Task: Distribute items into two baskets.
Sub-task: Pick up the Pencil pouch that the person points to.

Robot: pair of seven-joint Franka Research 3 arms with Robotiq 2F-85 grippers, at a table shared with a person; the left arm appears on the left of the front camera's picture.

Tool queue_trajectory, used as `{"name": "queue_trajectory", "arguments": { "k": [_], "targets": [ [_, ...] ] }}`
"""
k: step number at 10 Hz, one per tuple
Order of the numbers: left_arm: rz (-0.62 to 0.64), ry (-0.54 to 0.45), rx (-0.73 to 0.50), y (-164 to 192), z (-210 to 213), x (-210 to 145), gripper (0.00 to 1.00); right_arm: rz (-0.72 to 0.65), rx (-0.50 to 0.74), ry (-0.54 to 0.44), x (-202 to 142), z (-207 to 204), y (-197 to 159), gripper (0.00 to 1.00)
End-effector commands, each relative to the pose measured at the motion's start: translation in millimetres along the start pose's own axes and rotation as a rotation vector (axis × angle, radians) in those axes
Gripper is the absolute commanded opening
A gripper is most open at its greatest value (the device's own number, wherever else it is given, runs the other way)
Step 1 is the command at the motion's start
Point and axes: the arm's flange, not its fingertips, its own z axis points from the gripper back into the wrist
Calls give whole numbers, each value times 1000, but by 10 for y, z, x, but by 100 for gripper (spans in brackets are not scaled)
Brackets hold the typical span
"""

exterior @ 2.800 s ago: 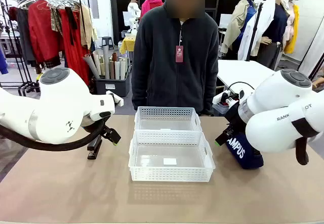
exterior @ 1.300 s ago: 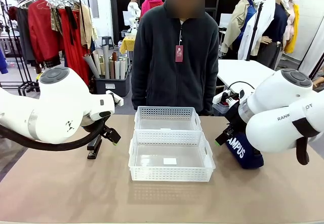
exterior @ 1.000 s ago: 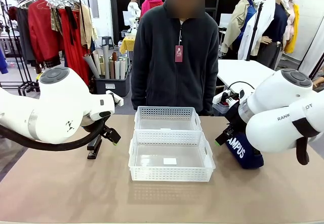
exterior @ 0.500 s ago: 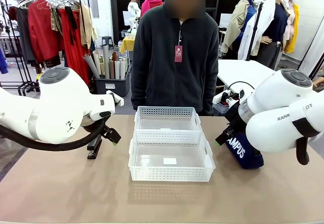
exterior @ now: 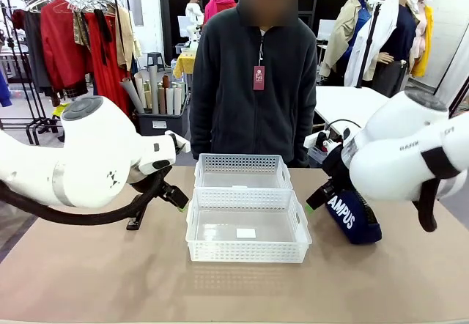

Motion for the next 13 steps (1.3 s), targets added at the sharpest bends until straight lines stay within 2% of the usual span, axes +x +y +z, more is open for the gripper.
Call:
{"name": "queue_trajectory", "arguments": {
  "k": [1, 4, 5, 13],
  "targets": [
    [-4, -67, -70, 159, 170, -245, 100, -8, 93, 15, 96, 199, -236, 100],
    [-41, -104, -86, 192, 288, -388, 100, -47, 116, 48, 198, 202, -309, 100],
    [0, -74, -58, 92, 206, 53, 100, -40, 85, 34, 132, 234, -166, 100],
    [0, -74, -58, 92, 206, 53, 100, -40, 85, 34, 132, 234, -166, 100]
  ]
}}
